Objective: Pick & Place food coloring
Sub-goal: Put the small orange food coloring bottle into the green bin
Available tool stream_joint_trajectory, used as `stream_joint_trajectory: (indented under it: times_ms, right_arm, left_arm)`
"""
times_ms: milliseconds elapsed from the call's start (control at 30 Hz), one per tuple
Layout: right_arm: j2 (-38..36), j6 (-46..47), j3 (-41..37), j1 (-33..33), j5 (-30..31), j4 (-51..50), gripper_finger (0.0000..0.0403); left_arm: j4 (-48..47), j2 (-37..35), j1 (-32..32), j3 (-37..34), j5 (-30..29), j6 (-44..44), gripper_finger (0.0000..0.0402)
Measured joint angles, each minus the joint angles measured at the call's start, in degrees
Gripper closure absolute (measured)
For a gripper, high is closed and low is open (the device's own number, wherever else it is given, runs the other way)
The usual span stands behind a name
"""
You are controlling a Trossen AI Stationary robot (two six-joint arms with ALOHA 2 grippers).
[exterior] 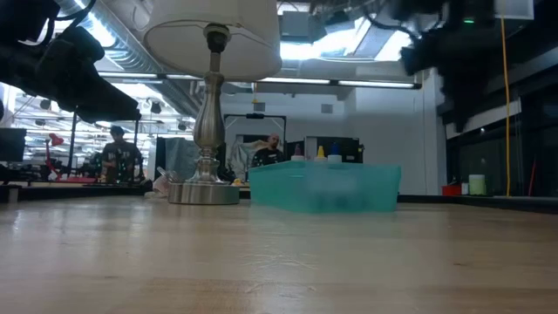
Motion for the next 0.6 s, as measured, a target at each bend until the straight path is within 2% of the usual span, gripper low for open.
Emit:
stream_joint_trajectory:
  times_ms: [333, 600]
  right_arm:
    - [-7.81, 8.99, -11.46, 9.49, -7.34, -0.91, 0.0128]
    - [-10.86, 8.81, -12.9, 18.26, -8.01, -0.15, 0.0128]
  left_arm:
    - [0.0, 0.0, 0.02, 0.01, 0.0, 0.0, 0.0133]
    - [0.0, 0.0, 0.0, 0.0, -0.02, 0.0, 0.0136]
